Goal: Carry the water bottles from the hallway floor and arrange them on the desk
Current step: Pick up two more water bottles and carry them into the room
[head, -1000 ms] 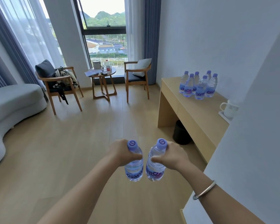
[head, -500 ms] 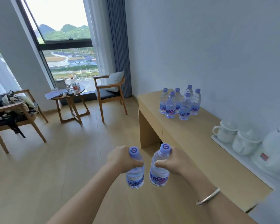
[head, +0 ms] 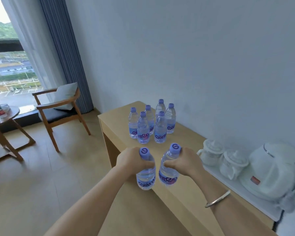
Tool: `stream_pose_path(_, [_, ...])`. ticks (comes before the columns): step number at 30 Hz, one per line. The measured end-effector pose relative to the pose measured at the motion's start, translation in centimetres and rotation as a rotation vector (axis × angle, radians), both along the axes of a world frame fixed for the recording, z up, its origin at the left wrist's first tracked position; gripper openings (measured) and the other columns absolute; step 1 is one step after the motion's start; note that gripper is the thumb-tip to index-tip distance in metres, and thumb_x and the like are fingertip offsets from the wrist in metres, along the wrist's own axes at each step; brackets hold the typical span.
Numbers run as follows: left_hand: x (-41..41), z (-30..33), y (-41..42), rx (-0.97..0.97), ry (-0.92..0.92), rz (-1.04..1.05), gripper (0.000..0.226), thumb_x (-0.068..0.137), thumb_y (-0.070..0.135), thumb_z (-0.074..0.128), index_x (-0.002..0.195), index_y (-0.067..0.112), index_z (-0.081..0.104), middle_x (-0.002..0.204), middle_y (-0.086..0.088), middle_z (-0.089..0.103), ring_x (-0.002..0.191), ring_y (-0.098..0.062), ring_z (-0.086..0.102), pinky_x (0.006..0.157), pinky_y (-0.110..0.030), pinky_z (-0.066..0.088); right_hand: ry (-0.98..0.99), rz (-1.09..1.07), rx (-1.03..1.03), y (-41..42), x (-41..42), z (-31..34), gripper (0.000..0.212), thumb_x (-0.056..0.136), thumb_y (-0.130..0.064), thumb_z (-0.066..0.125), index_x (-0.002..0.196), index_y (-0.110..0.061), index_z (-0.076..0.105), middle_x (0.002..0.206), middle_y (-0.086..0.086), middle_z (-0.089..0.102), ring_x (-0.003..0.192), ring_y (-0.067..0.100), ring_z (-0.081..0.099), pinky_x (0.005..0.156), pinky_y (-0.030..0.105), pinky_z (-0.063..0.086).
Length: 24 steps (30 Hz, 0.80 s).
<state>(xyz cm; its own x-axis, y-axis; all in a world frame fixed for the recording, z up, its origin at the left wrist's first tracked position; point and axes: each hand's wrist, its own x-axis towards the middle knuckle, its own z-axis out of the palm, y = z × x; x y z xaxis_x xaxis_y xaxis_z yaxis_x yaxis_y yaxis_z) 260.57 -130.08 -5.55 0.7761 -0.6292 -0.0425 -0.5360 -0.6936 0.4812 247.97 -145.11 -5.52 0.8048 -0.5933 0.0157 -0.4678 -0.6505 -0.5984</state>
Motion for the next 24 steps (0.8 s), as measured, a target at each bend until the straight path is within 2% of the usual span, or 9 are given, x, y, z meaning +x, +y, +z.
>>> stream_pose_path(5, [5.6,-0.4,-7.1,0.031,0.016,-0.168,0.04,0.06,0.054,0.066,0.06,0.018,0.05,0.057,0.005,0.049,0.051,-0.012,0.044,0.045,-0.024,0.033,0.009,-0.154,0.011,-5.2,4.9,-1.1,0.037,0.059,-0.04,0.066,0.051,-0.018,0.038,0.045,-0.006,0.037,0.042,0.008,0.034,0.041,0.021,0.025])
stream_pose_path(10, [10.4,-0.7,-13.6,0.054,0.042,-0.245,0.042,0.062,0.046,0.067,0.053,0.019,0.035,0.052,0.005,0.039,0.048,-0.014,0.039,0.044,-0.022,0.028,0.046,-0.269,0.052,-10.0,9.6,-1.9,0.032,0.054,-0.046,0.058,0.052,-0.021,0.038,0.047,-0.007,0.037,0.045,0.01,0.035,0.045,0.022,0.027])
stream_pose_path(15, [13.8,-1.6,-19.4,0.078,0.028,-0.373,0.044,0.06,0.049,0.065,0.054,0.019,0.034,0.051,0.006,0.036,0.047,-0.013,0.037,0.043,-0.023,0.027,0.091,-0.348,0.098,-14.7,13.3,-2.2,0.026,0.055,-0.045,0.061,0.057,-0.023,0.047,0.053,-0.008,0.048,0.051,0.01,0.045,0.05,0.022,0.036])
stream_pose_path(18, [15.0,-2.6,-21.9,0.09,0.014,-0.418,0.043,0.062,0.05,0.06,0.051,0.019,0.032,0.047,0.006,0.033,0.042,-0.011,0.032,0.041,-0.022,0.025,0.121,-0.368,0.116,-16.8,14.3,-2.3,0.027,0.054,-0.046,0.06,0.059,-0.021,0.05,0.056,-0.008,0.053,0.05,0.009,0.048,0.048,0.022,0.035])
stream_pose_path(22, [15.7,-4.1,-24.2,0.096,0.082,-0.471,0.041,0.062,0.044,0.063,0.051,0.019,0.032,0.047,0.006,0.033,0.043,-0.009,0.032,0.04,-0.021,0.023,0.141,-0.387,0.14,-19.0,15.0,-2.7,0.033,0.056,-0.039,0.064,0.08,-0.016,0.064,0.072,-0.002,0.066,0.057,0.011,0.053,0.05,0.021,0.039])
stream_pose_path(24, [15.6,-4.7,-24.9,0.112,0.106,-0.496,0.04,0.061,0.042,0.064,0.052,0.02,0.033,0.049,0.006,0.036,0.045,-0.01,0.034,0.042,-0.021,0.026,0.154,-0.409,0.14,-19.5,15.1,-3.1,0.03,0.06,-0.036,0.066,0.081,-0.013,0.064,0.069,-0.003,0.062,0.058,0.012,0.052,0.049,0.021,0.038])
